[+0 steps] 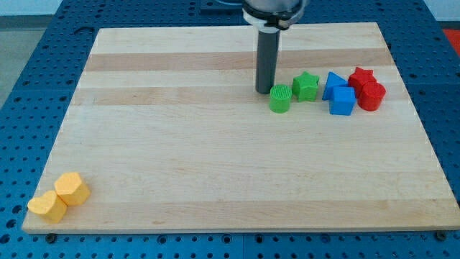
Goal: Slide the green circle closer to the group of blocks
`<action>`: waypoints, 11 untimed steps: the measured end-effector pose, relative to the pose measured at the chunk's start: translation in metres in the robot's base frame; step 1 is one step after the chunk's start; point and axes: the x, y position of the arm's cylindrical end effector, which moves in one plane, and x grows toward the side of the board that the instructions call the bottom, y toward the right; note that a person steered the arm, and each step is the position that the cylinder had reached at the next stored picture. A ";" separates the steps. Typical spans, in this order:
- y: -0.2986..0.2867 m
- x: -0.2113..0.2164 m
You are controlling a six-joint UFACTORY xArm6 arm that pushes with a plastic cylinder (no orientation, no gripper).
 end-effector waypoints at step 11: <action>0.045 0.055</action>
